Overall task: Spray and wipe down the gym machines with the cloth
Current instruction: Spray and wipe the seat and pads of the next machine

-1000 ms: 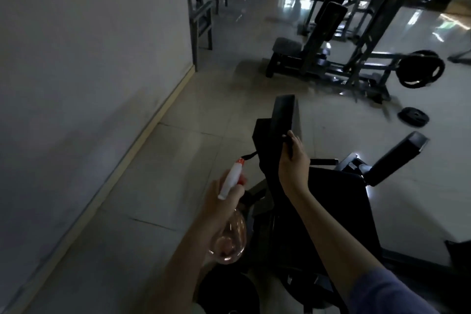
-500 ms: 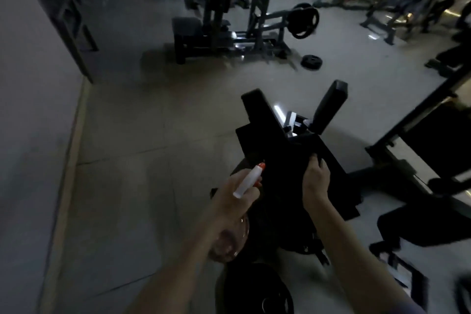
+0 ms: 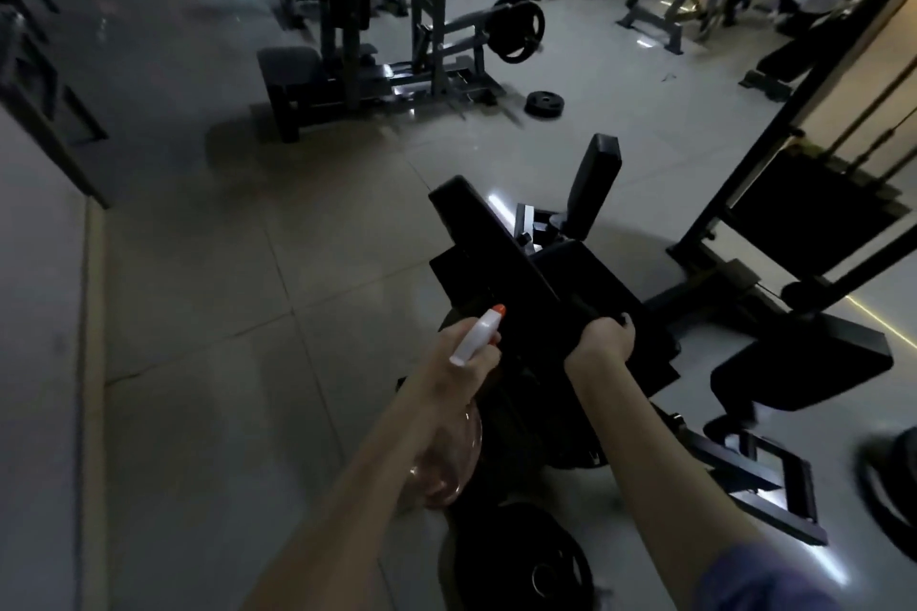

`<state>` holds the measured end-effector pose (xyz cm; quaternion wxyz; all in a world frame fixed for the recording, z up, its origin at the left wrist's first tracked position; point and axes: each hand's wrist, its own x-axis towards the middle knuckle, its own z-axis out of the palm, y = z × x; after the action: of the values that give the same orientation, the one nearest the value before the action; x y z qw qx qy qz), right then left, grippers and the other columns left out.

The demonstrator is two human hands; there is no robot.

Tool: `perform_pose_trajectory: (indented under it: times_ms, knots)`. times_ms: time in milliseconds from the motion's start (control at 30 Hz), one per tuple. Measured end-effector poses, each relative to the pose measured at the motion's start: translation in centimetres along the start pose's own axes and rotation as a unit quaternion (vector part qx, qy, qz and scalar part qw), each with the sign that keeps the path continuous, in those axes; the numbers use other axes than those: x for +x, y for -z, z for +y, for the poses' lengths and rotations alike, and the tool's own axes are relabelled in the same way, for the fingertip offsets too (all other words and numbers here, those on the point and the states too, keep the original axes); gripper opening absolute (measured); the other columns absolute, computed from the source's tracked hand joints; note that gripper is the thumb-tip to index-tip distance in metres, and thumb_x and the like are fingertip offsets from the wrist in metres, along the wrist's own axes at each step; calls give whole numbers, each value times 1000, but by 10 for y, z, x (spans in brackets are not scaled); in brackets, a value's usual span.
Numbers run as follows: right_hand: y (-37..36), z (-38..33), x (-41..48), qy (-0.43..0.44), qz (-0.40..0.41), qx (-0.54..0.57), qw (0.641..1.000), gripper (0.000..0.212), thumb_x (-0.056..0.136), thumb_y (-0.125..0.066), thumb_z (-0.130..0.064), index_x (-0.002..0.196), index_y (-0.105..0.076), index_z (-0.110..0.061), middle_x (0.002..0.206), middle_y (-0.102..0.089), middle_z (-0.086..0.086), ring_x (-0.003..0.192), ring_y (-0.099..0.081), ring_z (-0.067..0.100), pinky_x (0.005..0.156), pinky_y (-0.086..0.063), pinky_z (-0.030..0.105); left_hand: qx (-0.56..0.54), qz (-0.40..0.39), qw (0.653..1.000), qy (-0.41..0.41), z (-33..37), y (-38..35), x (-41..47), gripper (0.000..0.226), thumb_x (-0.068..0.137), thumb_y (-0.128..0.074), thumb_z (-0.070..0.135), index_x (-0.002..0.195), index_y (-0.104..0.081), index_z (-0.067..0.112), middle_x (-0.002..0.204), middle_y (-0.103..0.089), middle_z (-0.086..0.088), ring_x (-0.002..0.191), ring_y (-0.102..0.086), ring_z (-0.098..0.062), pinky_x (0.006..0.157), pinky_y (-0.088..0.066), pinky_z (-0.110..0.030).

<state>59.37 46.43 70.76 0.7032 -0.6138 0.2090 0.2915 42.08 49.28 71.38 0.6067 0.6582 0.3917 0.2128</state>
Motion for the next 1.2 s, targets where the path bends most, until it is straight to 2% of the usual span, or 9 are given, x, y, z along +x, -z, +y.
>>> perform_pose_trajectory:
  times_ms: [133,333,433,567,633,733,933,1067,1200]
  knots:
    - [1,-7,-2,-20,5,-19,1000,46,101,-32,-10,145,-35,-23,143,-42,14,123,-48,32,95,-43,39,4,-13,1000,6,11,-3,2,8,90,-56,8,86,-61,12,77,-54,-10,70,-50,-20,64,-40,-33]
    - [5,-1,-4,-18,-106,-125,986,30,93,-49,-26,112,-59,-6,100,-64,16,87,-64,31,80,-54,41,66,-48,997,17,18,-11,7,6,87,-59,15,84,-62,19,76,-58,-4,67,-53,-16,63,-42,-30]
    - [9,0,-1,20,-151,-166,974,30,96,-45,-25,119,-58,-11,117,-61,18,102,-61,32,91,-51,44,52,-50,997,28,17,-17,7,3,83,-59,23,86,-60,23,83,-59,-6,77,-56,-17,72,-44,-28]
    - [16,-1,-6,87,-185,-220,954,50,99,-39,-29,147,-28,-25,143,-42,7,125,-46,28,105,-40,46,34,-29,998,37,13,-22,10,13,79,-61,36,81,-59,23,83,-59,-3,79,-57,-16,75,-44,-28]
    - [19,-1,-6,115,-192,-248,943,51,100,-37,-30,148,-26,-20,141,-42,8,125,-44,26,105,-38,41,32,-20,999,28,9,-22,13,14,72,-59,42,80,-57,32,84,-60,-2,79,-57,-14,77,-44,-29]
    - [21,0,-7,117,-185,-272,937,47,100,-36,-29,143,-35,-11,120,-48,1,116,-49,24,94,-41,34,16,-20,999,27,3,-19,16,26,72,-58,40,84,-63,17,78,-60,-3,75,-58,-16,73,-45,-31]
    - [12,4,-8,133,-134,-246,951,25,94,-40,-22,91,-60,-8,98,-63,20,88,-61,34,80,-50,45,20,-64,998,11,-4,-13,35,37,74,-58,39,83,-63,3,74,-61,-6,72,-58,-18,71,-45,-33]
    - [10,14,-11,121,-101,-234,959,39,94,-39,-34,121,-56,-10,117,-61,14,105,-59,29,96,-47,48,25,-107,994,1,-8,-4,43,17,84,-62,31,73,-60,17,64,-57,6,64,-55,-11,67,-42,-30]
    - [5,17,-20,125,-61,-216,966,47,97,-37,-36,136,-45,-11,130,-53,12,117,-52,29,103,-41,47,11,-130,991,23,-10,5,51,25,75,-58,45,68,-50,23,65,-50,0,65,-49,-19,64,-38,-37]
